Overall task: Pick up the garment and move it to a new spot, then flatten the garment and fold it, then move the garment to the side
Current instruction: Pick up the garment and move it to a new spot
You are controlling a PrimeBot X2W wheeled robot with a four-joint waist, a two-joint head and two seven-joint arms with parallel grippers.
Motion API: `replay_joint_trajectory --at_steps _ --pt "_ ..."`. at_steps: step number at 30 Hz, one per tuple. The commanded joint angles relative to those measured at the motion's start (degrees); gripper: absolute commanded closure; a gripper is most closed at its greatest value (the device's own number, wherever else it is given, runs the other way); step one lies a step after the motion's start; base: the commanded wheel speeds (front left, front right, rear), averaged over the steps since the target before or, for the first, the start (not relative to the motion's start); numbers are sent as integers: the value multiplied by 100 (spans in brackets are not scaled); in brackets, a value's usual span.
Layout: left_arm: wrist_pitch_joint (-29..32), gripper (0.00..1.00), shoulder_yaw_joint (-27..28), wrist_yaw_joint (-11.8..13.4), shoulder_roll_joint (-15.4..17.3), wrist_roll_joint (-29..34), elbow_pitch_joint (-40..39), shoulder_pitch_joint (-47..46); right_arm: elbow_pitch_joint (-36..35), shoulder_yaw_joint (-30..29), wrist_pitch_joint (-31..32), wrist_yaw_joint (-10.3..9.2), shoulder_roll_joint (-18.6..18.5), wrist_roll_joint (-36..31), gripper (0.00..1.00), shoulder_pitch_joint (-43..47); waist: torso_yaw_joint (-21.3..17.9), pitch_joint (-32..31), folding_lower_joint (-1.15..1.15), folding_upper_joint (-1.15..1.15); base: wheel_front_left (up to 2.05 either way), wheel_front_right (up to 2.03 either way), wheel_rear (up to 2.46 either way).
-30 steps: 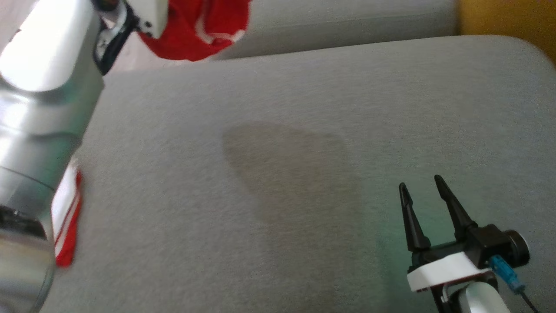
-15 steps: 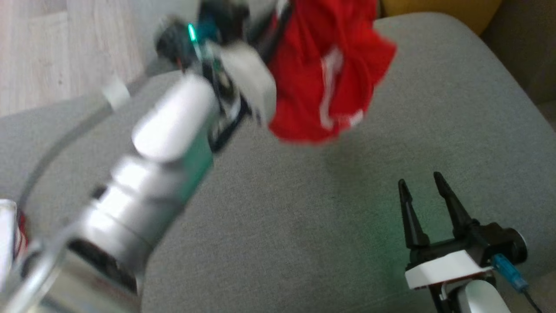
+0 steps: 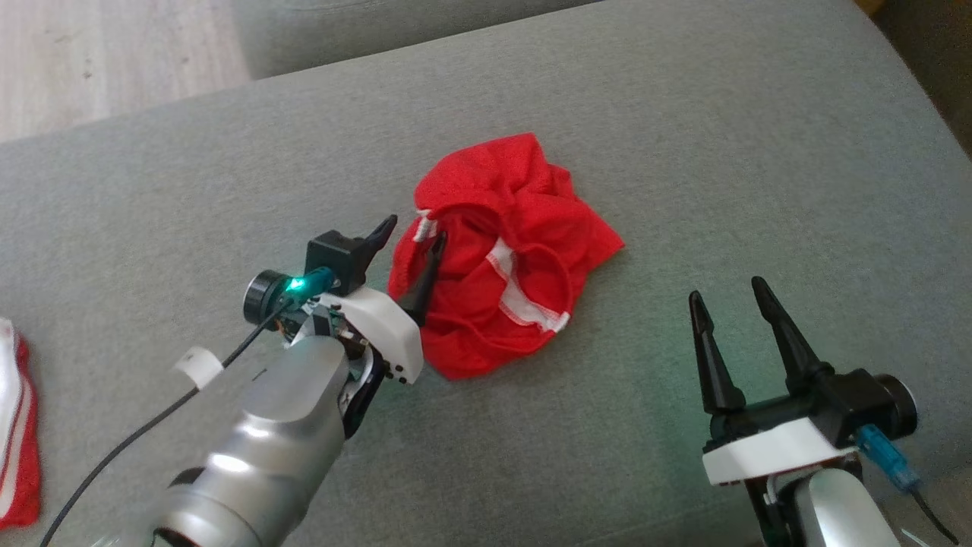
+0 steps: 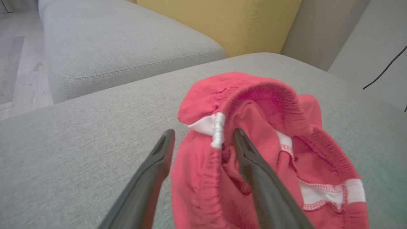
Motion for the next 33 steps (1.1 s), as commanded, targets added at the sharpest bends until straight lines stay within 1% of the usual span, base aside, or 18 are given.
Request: replay_joint_trajectory --at_steps 1,4,6,9,11,14,19,20,22,23,26,27,28,30,33 --pt "-131 0 155 23 29 50 -49 -165 -179 117 -14 -4 -17 -69 0 -158 118 5 -1 0 0 0 0" --pt "-192 0 210 42 1 153 -61 -186 -152 102 -14 -4 -17 -100 0 -152 272 -52 -1 0 0 0 0" --pt "-200 0 386 172 20 283 -299 -201 -142 107 -14 -4 -17 -98 0 -144 378 -130 -1 0 0 0 0" --pt "-202 0 770 385 129 555 -880 23 -135 114 -14 -4 -17 -93 0 -112 534 -293 -1 0 0 0 0" --pt "-203 0 1108 513 191 707 -1315 338 -125 109 -14 -4 -17 -90 0 -58 633 -461 -1 0 0 0 0" --pt "-204 0 1599 770 299 1119 -2070 998 -101 52 -14 -4 -17 -68 0 85 781 -766 -1 0 0 0 0" --pt "-204 0 2402 1205 341 1920 -3420 2220 -185 -66 -14 -4 -17 -55 0 307 1017 -1029 -1 0 0 0 0" --pt "-204 0 2560 1261 329 2062 -3674 2457 -214 -91 -14 -4 -17 -41 0 348 1059 -1066 -1 0 0 0 0" --pt "-204 0 2851 1323 289 2314 -4143 2901 -301 -147 -14 -4 -17 -16 0 431 1139 -1137 -1 0 0 0 0" --pt "-204 0 2851 1323 289 2314 -4143 2901 -301 -147 -14 -4 -17 -16 0 431 1139 -1137 -1 0 0 0 0" --pt "-204 0 3233 1360 217 2632 -4750 3494 -457 -227 -14 -4 -17 26 0 543 1209 -1218 -1 0 0 0 0" --pt "-204 0 3333 1351 191 2726 -4927 3679 -519 -253 -14 -4 -17 39 0 578 1225 -1240 -1 0 0 0 0" --pt "-205 0 3503 1298 129 2894 -5294 4004 -645 -304 -14 -4 -17 76 0 651 1255 -1284 -1 0 0 0 0" --pt "-205 0 3622 1282 84 3154 -5661 4287 -779 -368 -14 -4 -17 88 0 740 1292 -1335 -1 0 0 0 0" --pt "-205 0 3906 1408 -23 3286 -6095 4716 -942 -468 -14 -4 -17 108 0 907 1342 -1418 -1 0 0 0 0"
